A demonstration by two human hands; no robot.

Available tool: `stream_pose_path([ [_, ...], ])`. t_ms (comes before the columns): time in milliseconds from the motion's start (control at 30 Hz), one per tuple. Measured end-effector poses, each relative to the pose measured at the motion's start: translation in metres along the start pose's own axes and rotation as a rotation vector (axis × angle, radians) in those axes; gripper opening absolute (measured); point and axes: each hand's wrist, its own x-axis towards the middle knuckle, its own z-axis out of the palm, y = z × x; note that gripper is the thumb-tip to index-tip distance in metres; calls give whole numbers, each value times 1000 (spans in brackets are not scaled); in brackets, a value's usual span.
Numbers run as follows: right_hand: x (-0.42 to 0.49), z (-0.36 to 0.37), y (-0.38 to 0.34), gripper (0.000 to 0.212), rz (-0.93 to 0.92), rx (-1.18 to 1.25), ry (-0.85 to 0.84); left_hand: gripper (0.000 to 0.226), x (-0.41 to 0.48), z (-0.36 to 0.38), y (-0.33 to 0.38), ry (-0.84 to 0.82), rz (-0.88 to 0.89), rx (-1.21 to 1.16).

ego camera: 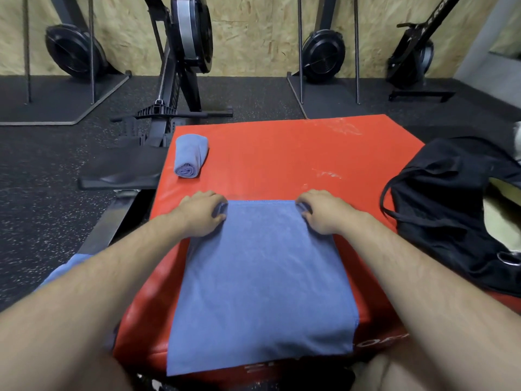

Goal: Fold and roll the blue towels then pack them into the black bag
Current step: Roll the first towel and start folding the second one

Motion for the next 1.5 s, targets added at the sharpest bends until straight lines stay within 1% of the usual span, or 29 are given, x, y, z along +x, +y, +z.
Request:
stream_pose_path([
  [67,7,5,7,37,13,16,29,36,7,5,-4,27,-6,-6],
  [167,15,9,12,32,50,-27,80,26,15,7,-8,55,6,-25],
  [233,19,8,14,23,67,-18,105,17,19,5,-10,70,17,-78],
  [300,22,7,15,13,55,51,127,11,22,5,-12,79,22,-113],
  [333,22,6,16,9,45,88,131,10,22,5,-13,83,19,-119],
  [400,19,4,17,10,33,146,133,12,20,5,-17,90,8,-119],
  [467,16,2,20,6,54,193,152,14,17,3,-22,85,2,-130],
  [533,13,0,26,3,87,226,181,10,15,2,-28,61,-3,-142],
  [633,9,-1,32,3,137,276,201,5,12,1,-31,68,-13,-179],
  [733,10,0,32,3,200,326,216,7,13,1,-26,141,-67,-303],
  [800,12,1,30,3,231,326,228,8,15,2,-24,187,-104,-342],
  [900,15,3,26,6,246,301,224,8,20,8,-23,227,-124,-341],
  [1033,18,7,22,12,265,266,179,6,27,15,-23,228,-132,-320],
  [1200,21,16,18,11,218,192,170,11,28,20,-24,259,-88,-250],
  [1267,19,21,16,16,202,132,165,13,26,21,-22,232,-105,-166],
  [1333,16,21,18,17,163,126,192,12,24,19,-20,222,-101,-85],
  [1400,13,14,20,11,132,213,236,9,21,13,-19,215,-104,-112],
  [1467,9,4,22,3,135,305,256,8,20,7,-20,199,-96,-199],
  [1500,6,0,23,2,134,331,263,8,19,4,-20,196,-74,-252],
])
